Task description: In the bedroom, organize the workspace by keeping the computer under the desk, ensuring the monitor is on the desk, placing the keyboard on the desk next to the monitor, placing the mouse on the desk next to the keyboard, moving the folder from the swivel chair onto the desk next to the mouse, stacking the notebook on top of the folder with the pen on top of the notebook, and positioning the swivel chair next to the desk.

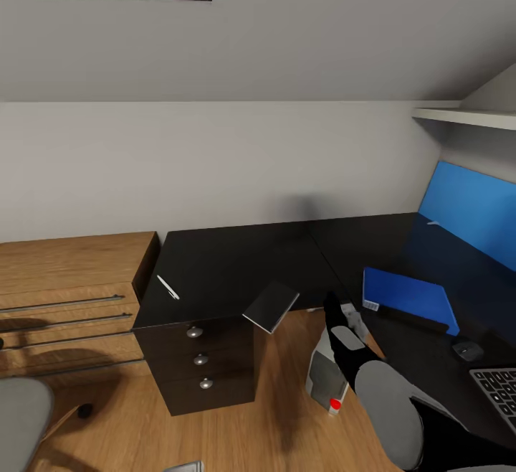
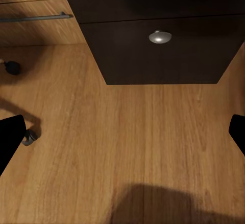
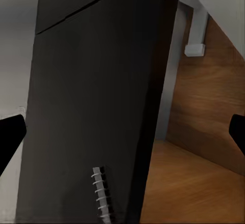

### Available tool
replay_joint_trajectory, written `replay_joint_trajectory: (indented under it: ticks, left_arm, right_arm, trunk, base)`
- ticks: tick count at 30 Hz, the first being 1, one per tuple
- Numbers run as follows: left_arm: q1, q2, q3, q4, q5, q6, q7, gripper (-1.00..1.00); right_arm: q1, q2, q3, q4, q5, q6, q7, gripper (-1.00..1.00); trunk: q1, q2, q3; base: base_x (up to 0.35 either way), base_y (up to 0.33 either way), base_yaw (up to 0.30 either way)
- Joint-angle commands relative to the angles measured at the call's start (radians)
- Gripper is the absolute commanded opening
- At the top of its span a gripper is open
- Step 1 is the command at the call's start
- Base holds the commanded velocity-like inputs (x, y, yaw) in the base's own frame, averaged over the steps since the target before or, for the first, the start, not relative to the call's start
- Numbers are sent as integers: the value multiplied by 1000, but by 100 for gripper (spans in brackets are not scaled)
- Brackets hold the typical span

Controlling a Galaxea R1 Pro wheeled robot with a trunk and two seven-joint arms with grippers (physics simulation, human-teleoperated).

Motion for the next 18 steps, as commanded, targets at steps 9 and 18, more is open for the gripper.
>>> replay_joint_trajectory:
  ticks: [9, 18]
  left_arm:
    - [-1, 2, -5, -5, 10, -7, 8, 100]
    - [-1, 2, -1, -5, 12, -6, 10, 100]
  right_arm:
    - [-1, 34, 79, 86, -1, -1, 111, 100]
    - [-1, 38, 83, 105, -1, -1, 131, 100]
  trunk:
    - [19, -36, -17]
    - [54, -99, -45]
  base:
    - [0, 0, 0]
    - [0, 0, 0]
